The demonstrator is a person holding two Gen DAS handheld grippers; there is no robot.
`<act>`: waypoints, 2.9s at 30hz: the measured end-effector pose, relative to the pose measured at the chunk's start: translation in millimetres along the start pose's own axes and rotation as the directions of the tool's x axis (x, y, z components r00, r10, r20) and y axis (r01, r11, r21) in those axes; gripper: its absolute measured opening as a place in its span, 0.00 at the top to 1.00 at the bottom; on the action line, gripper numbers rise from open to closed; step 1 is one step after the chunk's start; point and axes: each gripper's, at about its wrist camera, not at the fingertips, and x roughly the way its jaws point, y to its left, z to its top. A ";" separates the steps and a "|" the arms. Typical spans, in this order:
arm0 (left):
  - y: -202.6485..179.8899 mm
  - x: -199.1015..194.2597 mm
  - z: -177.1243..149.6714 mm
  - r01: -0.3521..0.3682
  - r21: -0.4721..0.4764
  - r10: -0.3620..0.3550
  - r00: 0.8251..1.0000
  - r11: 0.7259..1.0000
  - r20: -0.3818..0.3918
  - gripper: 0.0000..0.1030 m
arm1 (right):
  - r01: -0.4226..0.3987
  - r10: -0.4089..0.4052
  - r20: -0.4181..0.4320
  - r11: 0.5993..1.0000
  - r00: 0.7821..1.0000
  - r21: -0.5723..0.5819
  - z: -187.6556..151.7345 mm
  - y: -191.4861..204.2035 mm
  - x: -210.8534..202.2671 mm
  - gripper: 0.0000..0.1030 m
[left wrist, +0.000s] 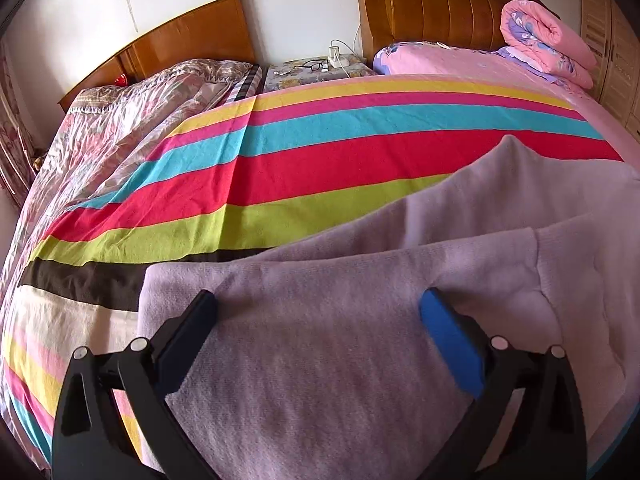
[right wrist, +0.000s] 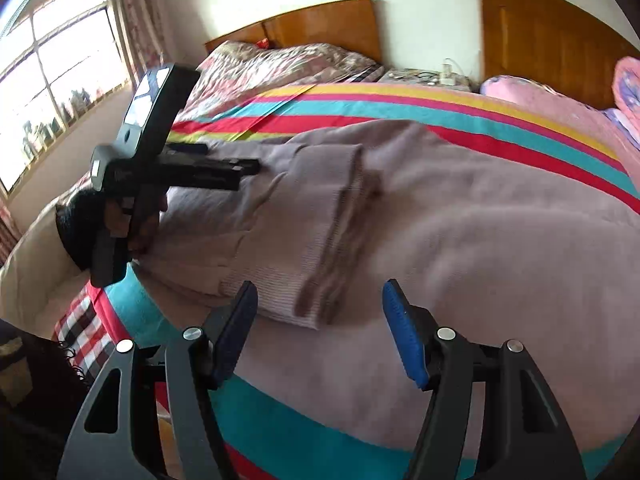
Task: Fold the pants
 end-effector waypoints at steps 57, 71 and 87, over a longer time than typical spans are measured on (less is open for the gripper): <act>-78.8 -16.9 -3.9 0.157 0.101 -0.163 0.985 0.982 0.057 0.01 | 0.026 -0.272 0.155 0.561 0.950 0.827 -89.3 -222.8 -69.5 0.75; -75.5 -16.1 -4.5 0.184 0.084 -0.189 0.981 0.979 0.050 0.01 | 0.183 -0.348 0.007 0.511 0.937 0.840 -85.3 -219.5 -80.5 0.60; -208.3 25.8 87.7 0.341 0.266 -0.330 0.940 0.902 -0.086 0.01 | 0.389 -0.382 -0.149 0.921 0.912 0.018 33.7 -64.8 48.6 0.34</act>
